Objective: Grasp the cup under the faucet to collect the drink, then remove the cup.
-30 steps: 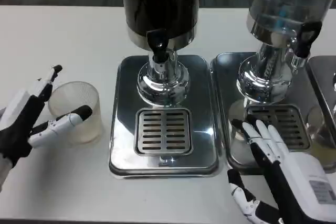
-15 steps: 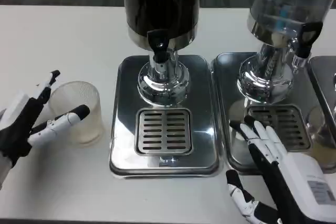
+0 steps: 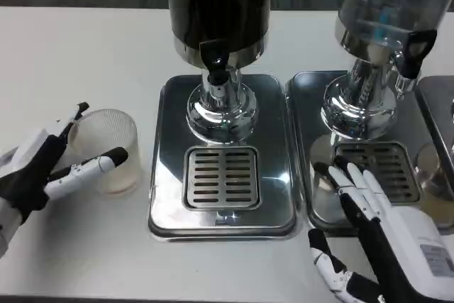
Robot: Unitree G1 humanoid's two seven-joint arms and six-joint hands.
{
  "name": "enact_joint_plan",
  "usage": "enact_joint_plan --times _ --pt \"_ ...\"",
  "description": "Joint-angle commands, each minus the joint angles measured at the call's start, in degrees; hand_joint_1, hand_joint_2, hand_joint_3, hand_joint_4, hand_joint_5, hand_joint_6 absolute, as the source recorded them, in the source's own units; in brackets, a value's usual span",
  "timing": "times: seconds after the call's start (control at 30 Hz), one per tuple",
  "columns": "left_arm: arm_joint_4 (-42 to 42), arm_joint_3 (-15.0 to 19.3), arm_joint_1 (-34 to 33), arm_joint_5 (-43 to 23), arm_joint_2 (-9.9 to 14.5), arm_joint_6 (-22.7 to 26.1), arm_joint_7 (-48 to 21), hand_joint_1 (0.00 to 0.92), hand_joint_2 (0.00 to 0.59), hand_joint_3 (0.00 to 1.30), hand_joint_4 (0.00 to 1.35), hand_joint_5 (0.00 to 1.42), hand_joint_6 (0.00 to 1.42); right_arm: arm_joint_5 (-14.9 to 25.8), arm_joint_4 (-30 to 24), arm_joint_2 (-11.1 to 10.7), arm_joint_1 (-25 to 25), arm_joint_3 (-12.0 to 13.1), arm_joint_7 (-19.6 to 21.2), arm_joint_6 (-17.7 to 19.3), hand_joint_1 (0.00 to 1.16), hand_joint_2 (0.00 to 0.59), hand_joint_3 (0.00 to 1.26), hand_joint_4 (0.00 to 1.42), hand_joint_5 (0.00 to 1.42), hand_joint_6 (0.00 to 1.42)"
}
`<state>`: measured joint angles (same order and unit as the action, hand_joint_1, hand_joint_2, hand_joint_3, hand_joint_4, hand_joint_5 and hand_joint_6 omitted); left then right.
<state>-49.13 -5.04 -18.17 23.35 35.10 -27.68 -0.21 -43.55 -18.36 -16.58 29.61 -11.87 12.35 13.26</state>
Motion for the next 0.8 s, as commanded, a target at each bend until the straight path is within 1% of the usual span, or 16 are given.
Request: enact_joint_plan --times 0.03,0.2,0.33,0.37,0.53,0.6,0.67,0.8 --pt "-1.1 -1.9 -1.3 2.2 0.9 1.3 1.5 0.000 0.002 0.00 0.00 0.00 0.00 0.1 -0.8 -0.5 0.7 0.3 -0.3 0.2 0.58 0.455 0.11 0.01 0.00 0.23" --pt "-1.5 -2.4 -1.8 3.0 0.9 2.2 2.5 0.000 0.000 0.00 0.00 0.00 0.00 0.3 -0.9 -0.3 0.6 0.4 -0.4 0.0 0.60 0.443 0.11 0.01 0.00 0.23" --pt "-1.3 -3.4 -1.9 3.8 1.0 3.2 4.0 0.000 0.010 0.00 0.00 0.00 0.00 -0.1 -1.0 -0.3 0.5 0.4 -0.4 -0.2 0.61 0.433 0.11 0.01 0.02 0.23" --pt "-1.4 -3.5 -2.0 4.0 1.0 3.3 4.4 0.010 0.018 0.00 0.00 0.00 0.01 -0.1 -1.1 -0.3 0.5 0.4 -0.4 -0.3 0.64 0.428 0.11 0.01 0.01 0.23" --pt "-1.5 -3.6 -1.7 5.2 0.4 3.4 7.8 0.035 0.023 0.00 0.00 0.00 0.03 0.2 -1.3 -0.3 0.7 0.4 -0.8 -0.2 0.65 0.426 0.11 0.02 0.01 0.23" --pt "-1.7 -3.8 -1.7 5.6 0.3 3.5 8.8 0.039 0.025 0.00 0.00 0.00 0.03 -0.1 -1.4 -0.2 0.8 0.4 -0.7 -0.3 0.67 0.412 0.11 0.02 0.01 0.23" --pt "-2.0 -4.1 -1.8 5.8 0.2 3.5 9.8 0.071 0.027 0.00 0.00 0.02 0.05 0.0 -1.5 -0.2 0.8 0.5 -0.7 -0.3 0.67 0.412 0.11 0.02 0.01 0.23" --pt "-2.8 -4.3 -1.9 6.3 -0.4 2.8 12.8 0.081 0.035 0.00 0.00 0.06 0.06 0.3 -1.5 -0.2 0.8 0.6 -0.9 -0.3 0.67 0.411 0.11 0.02 0.01 0.23"
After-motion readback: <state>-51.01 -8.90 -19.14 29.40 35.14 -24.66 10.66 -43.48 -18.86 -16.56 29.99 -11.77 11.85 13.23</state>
